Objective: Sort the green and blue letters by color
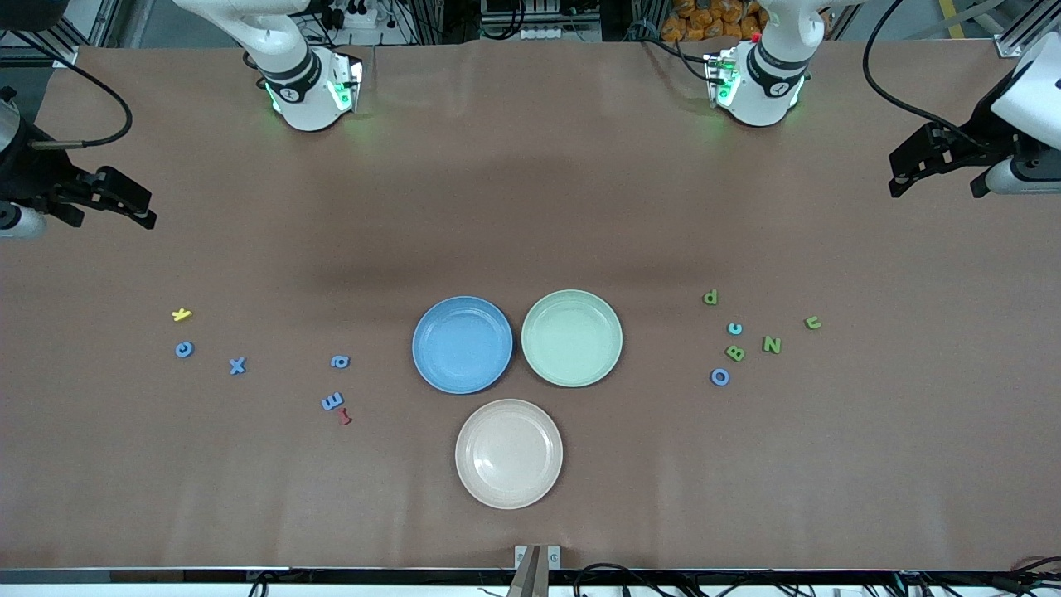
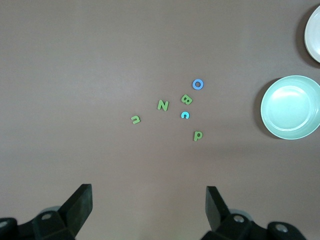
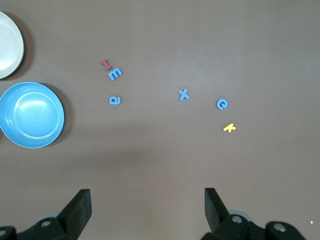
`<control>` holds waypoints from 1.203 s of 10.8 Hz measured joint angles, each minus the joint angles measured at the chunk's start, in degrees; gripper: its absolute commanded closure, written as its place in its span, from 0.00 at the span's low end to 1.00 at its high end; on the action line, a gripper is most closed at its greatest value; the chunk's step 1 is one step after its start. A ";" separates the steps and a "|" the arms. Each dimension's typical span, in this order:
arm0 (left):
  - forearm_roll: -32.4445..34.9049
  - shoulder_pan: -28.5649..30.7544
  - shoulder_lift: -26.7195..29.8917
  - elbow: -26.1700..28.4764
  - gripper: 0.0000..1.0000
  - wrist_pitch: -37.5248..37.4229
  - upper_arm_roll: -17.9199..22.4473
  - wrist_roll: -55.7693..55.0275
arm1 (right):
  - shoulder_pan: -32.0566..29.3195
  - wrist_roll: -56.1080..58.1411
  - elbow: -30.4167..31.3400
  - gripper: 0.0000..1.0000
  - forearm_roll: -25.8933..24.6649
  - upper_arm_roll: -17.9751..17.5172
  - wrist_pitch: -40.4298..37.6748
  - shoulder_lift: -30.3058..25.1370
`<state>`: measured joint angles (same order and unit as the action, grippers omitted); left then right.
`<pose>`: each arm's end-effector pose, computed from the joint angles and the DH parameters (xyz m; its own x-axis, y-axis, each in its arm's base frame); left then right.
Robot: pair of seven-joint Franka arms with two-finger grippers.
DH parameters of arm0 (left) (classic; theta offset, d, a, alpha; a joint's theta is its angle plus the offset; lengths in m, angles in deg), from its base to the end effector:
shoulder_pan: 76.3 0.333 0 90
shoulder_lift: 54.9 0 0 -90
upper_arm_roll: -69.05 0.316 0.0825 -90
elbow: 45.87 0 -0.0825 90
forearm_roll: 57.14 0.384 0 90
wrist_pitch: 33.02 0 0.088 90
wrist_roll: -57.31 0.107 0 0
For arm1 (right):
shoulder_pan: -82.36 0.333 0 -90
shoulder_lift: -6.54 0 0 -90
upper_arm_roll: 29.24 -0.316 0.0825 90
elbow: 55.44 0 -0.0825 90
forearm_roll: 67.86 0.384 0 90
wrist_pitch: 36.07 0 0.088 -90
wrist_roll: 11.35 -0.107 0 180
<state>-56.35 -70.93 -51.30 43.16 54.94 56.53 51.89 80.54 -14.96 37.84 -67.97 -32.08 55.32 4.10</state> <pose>0.5274 -0.0689 0.6626 0.9985 -0.0298 0.0451 -0.0287 -0.9993 -0.0232 0.5431 0.0101 0.6229 0.9989 -0.0452 0.0098 -0.0452 -0.9990 0.0034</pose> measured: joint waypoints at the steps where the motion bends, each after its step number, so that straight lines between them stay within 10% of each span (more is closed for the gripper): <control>1: 0.00 0.08 -0.10 0.00 0.00 0.00 0.01 0.00 | 0.00 0.00 0.00 0.00 0.00 0.00 -0.16 0.00; 8: 0.00 0.17 -8.43 2.32 0.00 3.88 -0.14 0.00 | -0.08 0.00 0.30 0.00 1.20 0.08 -0.06 0.38; 13: 6.32 -0.29 -18.89 13.71 0.00 27.60 -0.51 0.13 | 4.13 -0.05 1.19 0.00 2.72 -1.49 8.27 10.53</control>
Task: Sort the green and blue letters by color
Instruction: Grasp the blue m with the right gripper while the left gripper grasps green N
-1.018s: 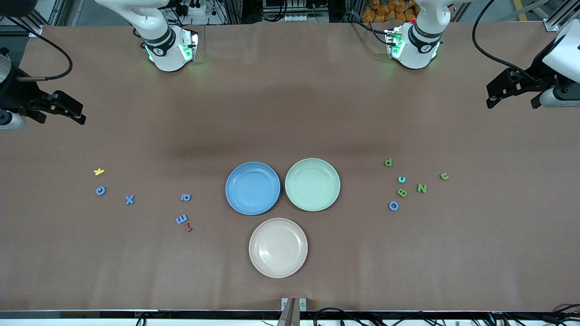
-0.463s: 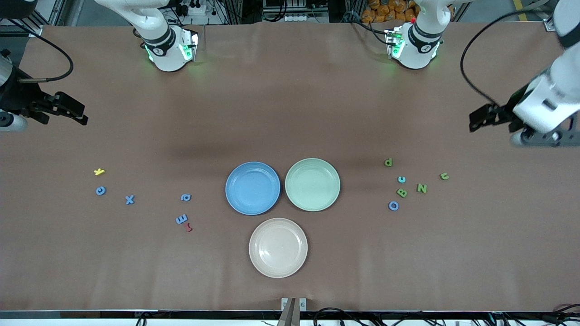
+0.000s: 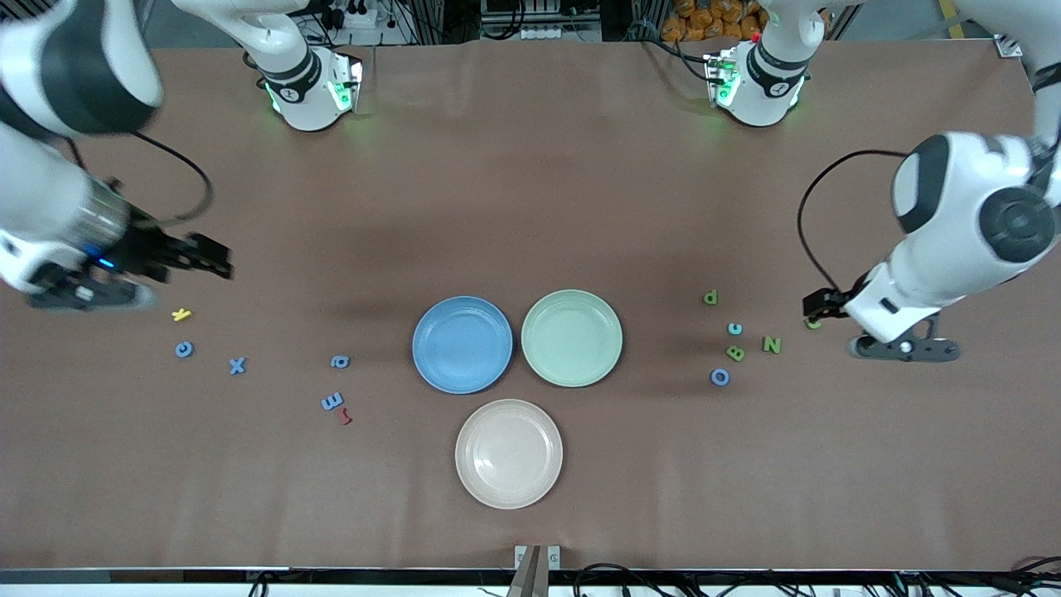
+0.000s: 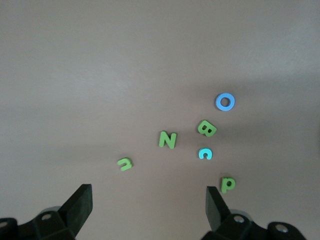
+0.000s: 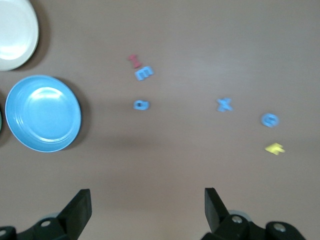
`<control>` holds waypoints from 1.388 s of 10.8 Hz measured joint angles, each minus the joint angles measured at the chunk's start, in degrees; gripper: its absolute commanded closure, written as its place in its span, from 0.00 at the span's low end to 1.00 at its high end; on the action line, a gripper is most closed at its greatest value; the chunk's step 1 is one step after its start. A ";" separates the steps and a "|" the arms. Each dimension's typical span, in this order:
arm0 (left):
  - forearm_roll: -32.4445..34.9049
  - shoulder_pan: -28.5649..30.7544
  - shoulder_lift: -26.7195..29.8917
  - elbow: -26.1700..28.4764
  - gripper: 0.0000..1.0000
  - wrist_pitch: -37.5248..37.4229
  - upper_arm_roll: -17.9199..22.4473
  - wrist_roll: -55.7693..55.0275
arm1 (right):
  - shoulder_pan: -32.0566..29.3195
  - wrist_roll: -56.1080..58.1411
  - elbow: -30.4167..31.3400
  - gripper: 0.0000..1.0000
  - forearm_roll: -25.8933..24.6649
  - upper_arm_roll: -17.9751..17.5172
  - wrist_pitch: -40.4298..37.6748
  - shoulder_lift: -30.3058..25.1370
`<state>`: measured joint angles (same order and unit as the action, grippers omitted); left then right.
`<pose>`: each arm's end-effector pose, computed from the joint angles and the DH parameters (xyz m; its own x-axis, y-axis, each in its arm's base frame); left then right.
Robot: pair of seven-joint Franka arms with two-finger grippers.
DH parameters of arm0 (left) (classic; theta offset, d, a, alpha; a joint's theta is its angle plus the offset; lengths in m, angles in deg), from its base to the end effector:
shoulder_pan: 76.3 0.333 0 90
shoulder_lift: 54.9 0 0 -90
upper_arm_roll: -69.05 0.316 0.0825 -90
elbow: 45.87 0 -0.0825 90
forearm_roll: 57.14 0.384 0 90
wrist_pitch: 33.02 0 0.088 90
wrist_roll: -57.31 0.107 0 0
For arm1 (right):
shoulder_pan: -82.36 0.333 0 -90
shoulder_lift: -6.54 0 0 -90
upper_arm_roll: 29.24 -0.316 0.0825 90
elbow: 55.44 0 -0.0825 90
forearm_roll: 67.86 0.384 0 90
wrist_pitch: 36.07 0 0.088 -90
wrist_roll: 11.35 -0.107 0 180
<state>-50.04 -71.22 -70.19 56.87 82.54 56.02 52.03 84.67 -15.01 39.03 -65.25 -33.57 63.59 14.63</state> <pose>0.6199 -0.0702 0.4017 0.9950 -0.0943 -0.0314 -0.0959 -0.9940 -0.0534 0.5971 0.0712 0.5203 0.9976 0.0441 -0.0539 0.0413 -0.9978 -0.0517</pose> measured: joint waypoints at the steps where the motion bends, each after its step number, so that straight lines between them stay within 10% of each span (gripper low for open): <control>1: 0.01 -0.02 -1.42 3.03 0.00 4.08 -0.04 -0.43 | 2.50 -0.16 -0.15 0.00 0.07 -0.70 2.17 4.28; 7: 0.14 1.59 -12.55 7.01 0.09 17.74 0.29 -0.70 | 4.38 3.50 -6.84 0.00 -0.07 -5.58 14.76 25.57; 15: 0.53 1.90 -17.89 8.86 0.25 25.94 0.41 -0.70 | -0.96 18.35 -7.38 0.00 -8.62 -5.48 26.21 32.65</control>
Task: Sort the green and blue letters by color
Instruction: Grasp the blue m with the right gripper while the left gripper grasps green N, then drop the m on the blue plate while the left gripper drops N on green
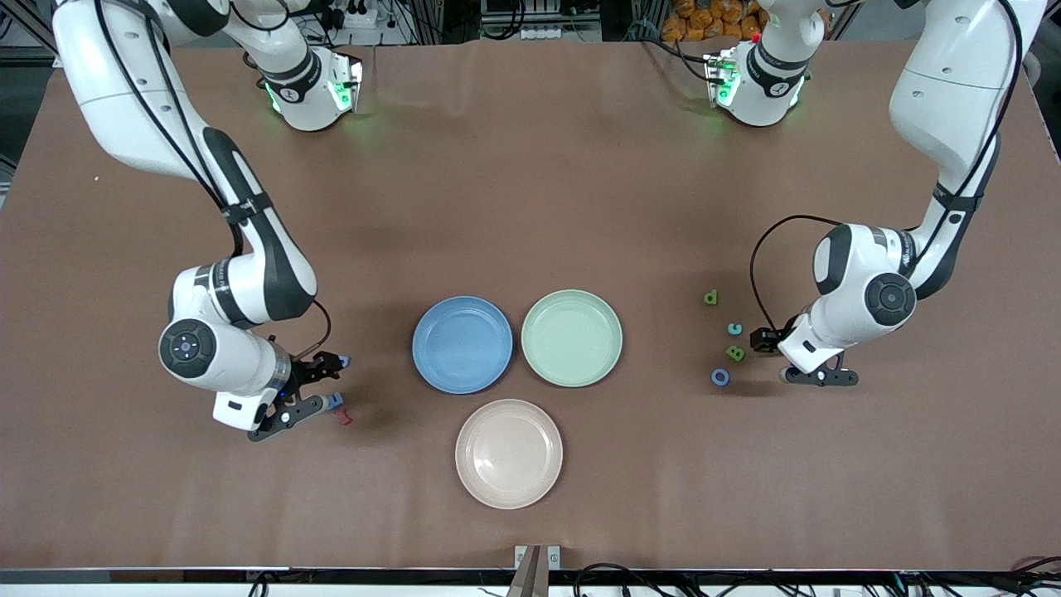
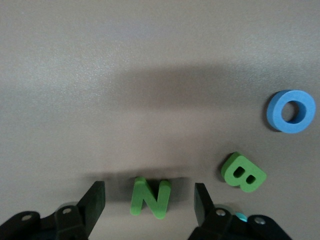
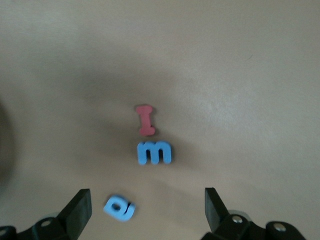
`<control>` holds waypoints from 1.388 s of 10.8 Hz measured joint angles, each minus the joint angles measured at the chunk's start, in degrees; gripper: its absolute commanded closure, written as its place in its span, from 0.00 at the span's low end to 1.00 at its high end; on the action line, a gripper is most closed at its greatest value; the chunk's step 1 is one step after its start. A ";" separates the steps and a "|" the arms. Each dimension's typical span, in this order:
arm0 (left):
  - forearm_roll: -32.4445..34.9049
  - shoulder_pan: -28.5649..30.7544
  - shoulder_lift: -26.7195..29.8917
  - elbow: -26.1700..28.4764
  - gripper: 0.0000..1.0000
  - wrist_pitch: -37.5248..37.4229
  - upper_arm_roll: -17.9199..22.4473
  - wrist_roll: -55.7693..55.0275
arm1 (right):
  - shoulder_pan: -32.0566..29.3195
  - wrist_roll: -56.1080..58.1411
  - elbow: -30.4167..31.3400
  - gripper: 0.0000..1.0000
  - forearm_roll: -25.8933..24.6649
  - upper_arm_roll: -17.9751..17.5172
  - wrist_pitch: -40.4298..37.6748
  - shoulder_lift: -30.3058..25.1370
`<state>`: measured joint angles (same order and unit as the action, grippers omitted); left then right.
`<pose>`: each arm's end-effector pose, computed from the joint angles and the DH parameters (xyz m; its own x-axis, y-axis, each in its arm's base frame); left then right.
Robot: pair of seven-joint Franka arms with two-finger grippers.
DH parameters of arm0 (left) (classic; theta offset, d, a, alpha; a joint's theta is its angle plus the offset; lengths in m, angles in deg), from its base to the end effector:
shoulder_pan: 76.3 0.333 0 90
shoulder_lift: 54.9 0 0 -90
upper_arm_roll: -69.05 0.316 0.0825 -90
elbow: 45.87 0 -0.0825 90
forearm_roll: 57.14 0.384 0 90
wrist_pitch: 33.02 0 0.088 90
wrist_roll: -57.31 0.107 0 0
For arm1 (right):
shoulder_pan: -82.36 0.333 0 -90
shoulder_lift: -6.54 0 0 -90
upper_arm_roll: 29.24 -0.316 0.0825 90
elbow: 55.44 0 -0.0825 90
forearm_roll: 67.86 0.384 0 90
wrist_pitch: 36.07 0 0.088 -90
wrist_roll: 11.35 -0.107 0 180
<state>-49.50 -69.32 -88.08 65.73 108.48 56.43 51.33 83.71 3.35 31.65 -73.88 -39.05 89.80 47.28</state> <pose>0.6119 -0.0573 0.1823 0.9968 -0.0685 -0.0414 -0.0670 -0.9971 0.0371 0.6984 0.1146 0.2437 0.8893 0.4571 -0.0147 0.4564 -0.8892 -0.0326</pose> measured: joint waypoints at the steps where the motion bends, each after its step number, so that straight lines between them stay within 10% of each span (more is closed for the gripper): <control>1: 0.03 0.01 -0.27 0.02 0.27 0.09 0.01 0.00 | -0.20 0.08 -0.01 0.00 0.00 -0.01 2.44 1.48; 5: 1.18 0.04 -0.72 0.03 0.61 0.26 0.03 0.00 | -0.32 0.09 -0.31 0.00 0.00 -0.01 8.85 5.85; 7: 1.52 0.16 -0.56 -0.11 1.00 0.30 0.15 0.00 | -0.38 0.07 -0.43 0.00 0.00 0.00 8.93 7.16; 9: 1.61 0.22 -0.43 -0.14 1.00 0.29 0.08 0.08 | -0.40 -0.36 -0.60 0.00 0.00 0.03 9.12 7.78; 10: 1.61 0.03 -0.31 -0.17 1.00 -0.03 -0.15 0.08 | -0.39 -0.65 -0.67 0.14 0.00 0.00 9.09 7.78; 12: 1.61 -0.48 0.60 -0.75 1.00 -2.61 -0.85 0.08 | -0.38 -0.72 -0.75 1.00 -0.02 0.00 9.09 7.77; 15: 1.60 -0.69 5.15 -3.16 1.00 -11.15 -6.26 -0.28 | -0.28 -0.73 -1.36 1.00 0.00 -0.22 8.95 7.68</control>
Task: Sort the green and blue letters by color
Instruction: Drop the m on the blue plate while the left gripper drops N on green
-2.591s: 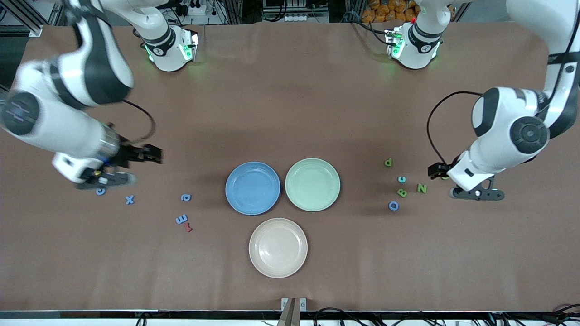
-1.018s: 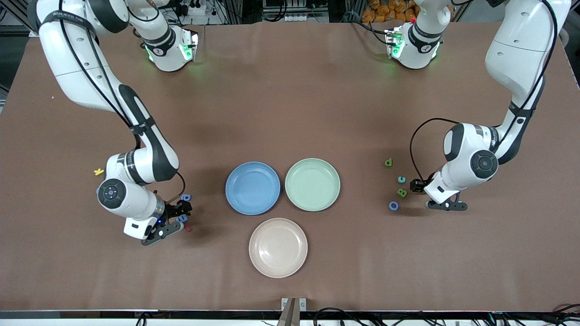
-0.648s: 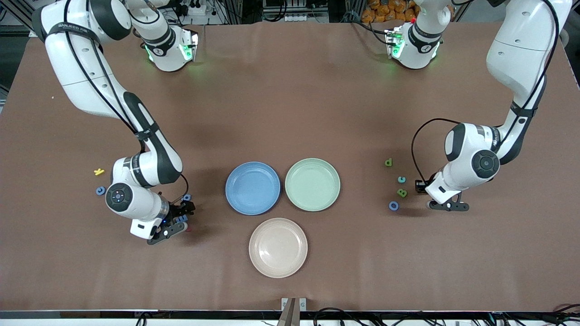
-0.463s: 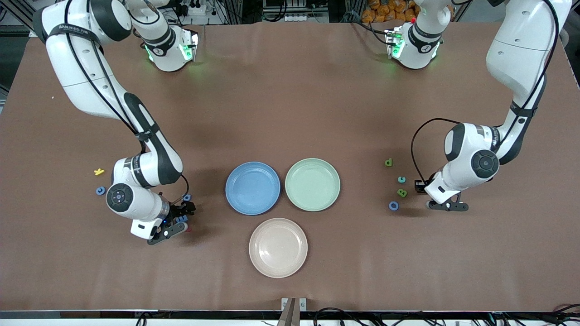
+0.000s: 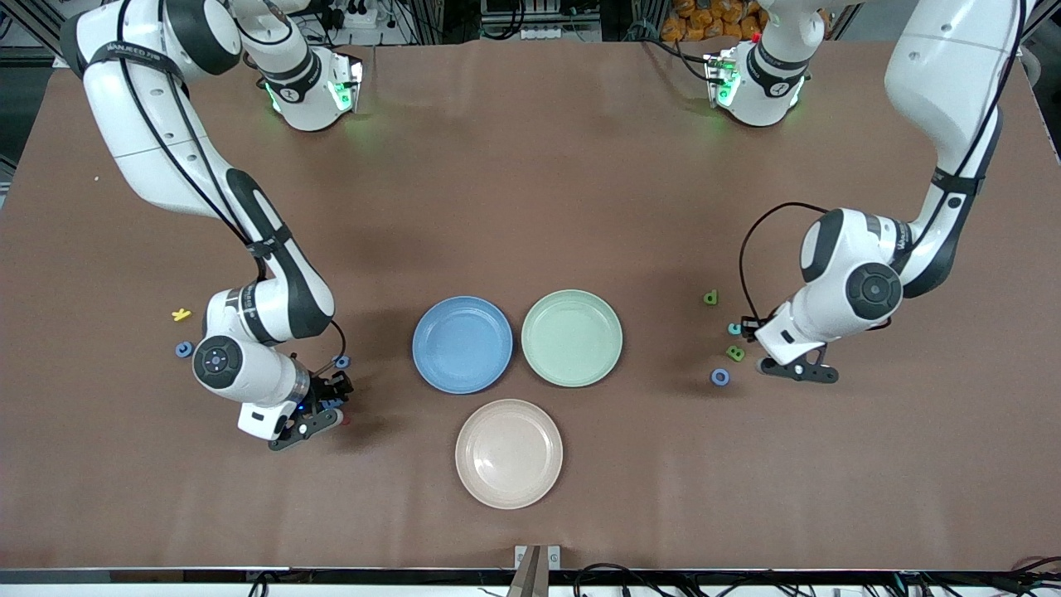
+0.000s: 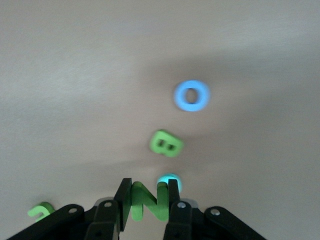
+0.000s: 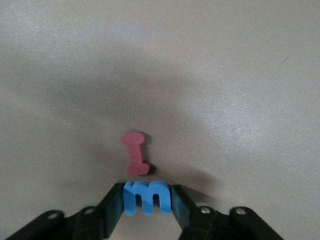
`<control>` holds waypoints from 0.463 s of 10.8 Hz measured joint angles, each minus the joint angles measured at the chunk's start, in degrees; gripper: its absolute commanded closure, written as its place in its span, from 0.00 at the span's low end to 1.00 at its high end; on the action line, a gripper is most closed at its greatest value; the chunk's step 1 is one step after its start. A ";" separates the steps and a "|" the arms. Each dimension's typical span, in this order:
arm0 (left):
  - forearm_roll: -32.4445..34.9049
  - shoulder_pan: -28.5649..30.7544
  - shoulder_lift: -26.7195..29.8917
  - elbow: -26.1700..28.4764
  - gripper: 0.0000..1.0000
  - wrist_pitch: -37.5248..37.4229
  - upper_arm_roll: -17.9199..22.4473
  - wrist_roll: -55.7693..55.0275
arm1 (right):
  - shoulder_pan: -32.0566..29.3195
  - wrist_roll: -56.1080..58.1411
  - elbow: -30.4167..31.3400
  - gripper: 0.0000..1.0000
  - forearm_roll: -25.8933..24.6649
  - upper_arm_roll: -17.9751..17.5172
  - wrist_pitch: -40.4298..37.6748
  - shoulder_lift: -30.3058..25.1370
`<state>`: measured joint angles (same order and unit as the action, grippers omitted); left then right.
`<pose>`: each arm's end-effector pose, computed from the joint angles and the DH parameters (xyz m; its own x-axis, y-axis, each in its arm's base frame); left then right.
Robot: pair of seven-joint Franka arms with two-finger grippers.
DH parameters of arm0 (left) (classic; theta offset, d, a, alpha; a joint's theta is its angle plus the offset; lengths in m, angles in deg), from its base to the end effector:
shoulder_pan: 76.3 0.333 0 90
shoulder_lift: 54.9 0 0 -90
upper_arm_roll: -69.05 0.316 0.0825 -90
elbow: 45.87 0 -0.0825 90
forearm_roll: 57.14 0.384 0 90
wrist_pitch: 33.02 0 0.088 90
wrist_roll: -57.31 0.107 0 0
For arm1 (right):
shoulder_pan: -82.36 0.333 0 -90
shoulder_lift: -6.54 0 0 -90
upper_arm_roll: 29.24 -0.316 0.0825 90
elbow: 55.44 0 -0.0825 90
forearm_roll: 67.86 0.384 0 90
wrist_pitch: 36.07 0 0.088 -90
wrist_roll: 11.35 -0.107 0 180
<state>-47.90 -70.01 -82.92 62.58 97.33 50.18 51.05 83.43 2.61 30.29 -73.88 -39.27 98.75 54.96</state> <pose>0.6119 -0.1222 0.2505 0.9789 -0.1891 -0.0770 -0.1873 -0.9819 0.0299 0.7055 0.1159 0.1735 0.8997 0.4348 0.0384 0.4363 -0.8986 -0.0465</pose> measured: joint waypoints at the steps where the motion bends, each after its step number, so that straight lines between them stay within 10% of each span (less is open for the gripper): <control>1: -0.02 -0.28 0.87 -1.22 1.00 -2.26 -2.37 -0.84 | 0.02 0.00 -0.13 1.00 0.00 0.00 -0.44 -0.29; 5: -0.16 -7.71 -0.85 -4.31 1.00 -3.31 -6.86 -13.18 | 0.34 -2.00 -0.52 1.00 0.11 -0.10 -0.73 -0.34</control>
<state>-48.06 -77.73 -83.77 58.27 94.03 43.31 37.86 83.76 0.62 29.77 -73.77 -39.37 98.03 54.63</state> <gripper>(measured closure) 0.670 0.586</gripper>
